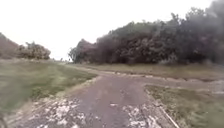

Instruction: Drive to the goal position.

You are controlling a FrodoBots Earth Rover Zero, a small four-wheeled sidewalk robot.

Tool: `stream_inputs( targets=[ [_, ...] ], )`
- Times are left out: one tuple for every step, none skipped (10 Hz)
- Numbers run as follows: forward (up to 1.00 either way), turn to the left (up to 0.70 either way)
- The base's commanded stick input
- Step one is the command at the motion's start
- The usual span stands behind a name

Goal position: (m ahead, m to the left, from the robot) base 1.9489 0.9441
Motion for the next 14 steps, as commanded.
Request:
stream_inputs(
  targets=[
    [0.85, -0.01],
    [0.85, 0.01],
    [0.85, 0.01],
    [0.85, 0.01],
    [0.85, 0.01],
    [0.85, 0.01],
    [0.85, 0.01],
    [0.85, 0.01],
    [0.85, 0.01],
    [0.85, 0.01],
    [0.85, 0.01],
    [0.85, 0.01],
    [0.85, 0.01],
    [0.85, 0.01]
  ],
)
